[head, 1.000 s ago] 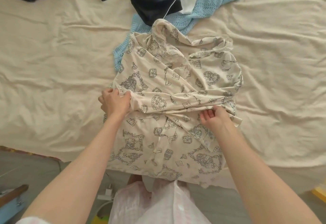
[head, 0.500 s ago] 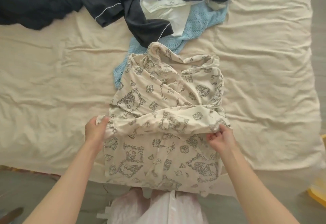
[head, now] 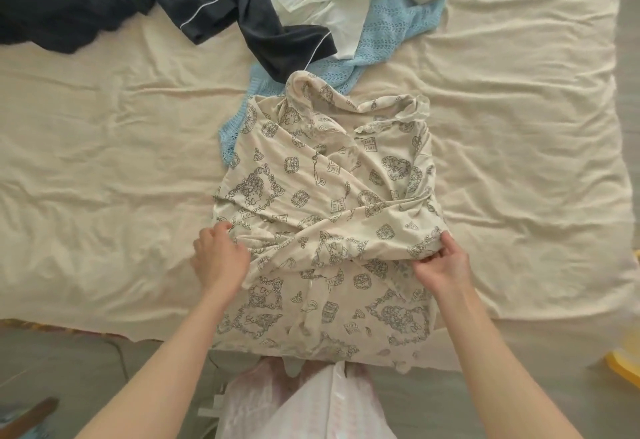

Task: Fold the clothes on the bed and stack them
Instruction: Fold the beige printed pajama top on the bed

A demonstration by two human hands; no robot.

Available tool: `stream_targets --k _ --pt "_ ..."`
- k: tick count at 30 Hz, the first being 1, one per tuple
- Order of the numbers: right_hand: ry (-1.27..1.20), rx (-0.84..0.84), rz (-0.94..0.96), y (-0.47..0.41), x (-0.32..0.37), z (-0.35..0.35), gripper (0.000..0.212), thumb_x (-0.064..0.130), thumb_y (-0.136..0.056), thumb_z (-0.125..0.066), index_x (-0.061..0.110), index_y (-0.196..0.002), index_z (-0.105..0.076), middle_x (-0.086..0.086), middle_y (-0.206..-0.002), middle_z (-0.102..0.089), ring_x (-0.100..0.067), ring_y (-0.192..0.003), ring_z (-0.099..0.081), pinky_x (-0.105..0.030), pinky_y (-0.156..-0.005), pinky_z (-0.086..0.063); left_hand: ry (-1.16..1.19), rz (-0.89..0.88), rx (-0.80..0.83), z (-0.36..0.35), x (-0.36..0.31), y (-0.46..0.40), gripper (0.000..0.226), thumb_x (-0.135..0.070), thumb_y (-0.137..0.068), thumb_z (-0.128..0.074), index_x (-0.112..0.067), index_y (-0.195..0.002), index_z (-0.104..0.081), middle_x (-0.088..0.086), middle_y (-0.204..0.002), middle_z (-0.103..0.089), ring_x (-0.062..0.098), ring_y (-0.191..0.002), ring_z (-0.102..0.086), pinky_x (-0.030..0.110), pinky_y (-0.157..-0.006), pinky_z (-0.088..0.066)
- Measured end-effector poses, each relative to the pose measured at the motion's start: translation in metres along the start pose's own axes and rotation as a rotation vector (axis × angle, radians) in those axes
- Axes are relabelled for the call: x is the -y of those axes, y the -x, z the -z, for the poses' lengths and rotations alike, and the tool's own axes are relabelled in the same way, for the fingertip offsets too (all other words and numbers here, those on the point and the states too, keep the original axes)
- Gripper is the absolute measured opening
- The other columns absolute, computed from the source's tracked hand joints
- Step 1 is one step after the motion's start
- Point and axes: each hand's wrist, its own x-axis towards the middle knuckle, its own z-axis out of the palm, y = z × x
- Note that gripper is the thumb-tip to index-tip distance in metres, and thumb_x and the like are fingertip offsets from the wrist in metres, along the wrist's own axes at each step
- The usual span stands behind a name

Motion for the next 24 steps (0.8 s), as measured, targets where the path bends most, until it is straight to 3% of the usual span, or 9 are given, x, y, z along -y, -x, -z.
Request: stream_targets --k 3,7,11,15,18,20,24 --pt "0.027 0.016 0.008 -0.002 -0.002 0.001 0.034 0.020 -0.096 -0.047 0.011 -0.129 -0.047 -0.009 -0.116 -0.063 -0.026 -0.096 -0.061 -0.041 -0.075 -0.049 0.166 -0.222 0.098 -0.012 -0.059 0.006 0.027 -0.015 -0.095 -0.047 -0.011 -0.120 -0.055 0.005 -0.123 -0.055 0.020 -0.117 -0.049 0.037 -0.100 -0.041" --pt "0.015 0.056 0.016 -0.008 -0.003 0.004 0.037 0.023 -0.097 -0.046 0.014 -0.133 -0.048 -0.007 -0.125 -0.061 -0.026 -0.109 -0.059 -0.042 -0.084 -0.047 0.316 -0.458 0.338 -0.033 -0.141 0.014 0.027 -0.017 -0.099 -0.043 -0.011 -0.119 -0.060 0.001 -0.117 -0.062 0.010 -0.098 -0.054 0.023 -0.086 -0.043" --pt "0.004 0.081 0.058 -0.018 -0.006 0.011 0.029 0.022 -0.097 -0.047 0.014 -0.124 -0.054 -0.006 -0.107 -0.068 -0.024 -0.099 -0.062 -0.042 -0.077 -0.051 0.306 -0.592 0.464 -0.057 -0.208 0.014 0.030 -0.019 -0.099 -0.040 -0.012 -0.119 -0.061 0.002 -0.107 -0.065 0.010 -0.080 -0.053 0.029 -0.078 -0.045" --pt "0.046 0.111 0.138 -0.032 -0.005 0.022 0.012 0.006 -0.093 -0.052 0.012 -0.101 -0.058 -0.005 -0.087 -0.074 -0.018 -0.078 -0.071 -0.040 -0.067 -0.058 0.429 -0.413 0.541 -0.080 -0.252 0.000 0.021 -0.023 -0.096 -0.048 -0.011 -0.095 -0.066 0.002 -0.091 -0.064 0.016 -0.083 -0.057 0.030 -0.080 -0.046" --pt "0.087 0.126 0.135 -0.036 0.000 0.032 0.013 0.007 -0.093 -0.053 0.008 -0.103 -0.060 -0.006 -0.088 -0.074 -0.016 -0.076 -0.071 -0.035 -0.070 -0.059 0.477 -0.230 0.718 -0.091 -0.257 -0.005 0.025 -0.027 -0.092 -0.058 -0.015 -0.070 -0.058 -0.003 -0.065 -0.055 0.008 -0.057 -0.052 0.020 -0.055 -0.046" --pt "0.100 0.138 0.132 -0.035 0.004 0.039 0.013 0.008 -0.094 -0.051 0.008 -0.103 -0.060 -0.007 -0.086 -0.074 -0.017 -0.075 -0.070 -0.037 -0.074 -0.058 0.506 -0.176 0.712 -0.090 -0.257 -0.007 0.029 -0.026 -0.092 -0.059 -0.012 -0.066 -0.057 -0.003 -0.056 -0.049 0.008 -0.046 -0.048 0.016 -0.042 -0.039" --pt "0.071 0.128 0.123 -0.030 0.012 0.039 0.011 0.008 -0.093 -0.052 0.010 -0.100 -0.059 -0.007 -0.079 -0.071 -0.017 -0.074 -0.066 -0.038 -0.082 -0.054 0.271 -0.448 0.377 -0.076 -0.266 -0.022 0.032 -0.026 -0.093 -0.056 -0.018 -0.065 -0.045 -0.004 -0.060 -0.045 0.008 -0.054 -0.040 0.023 -0.050 -0.031"
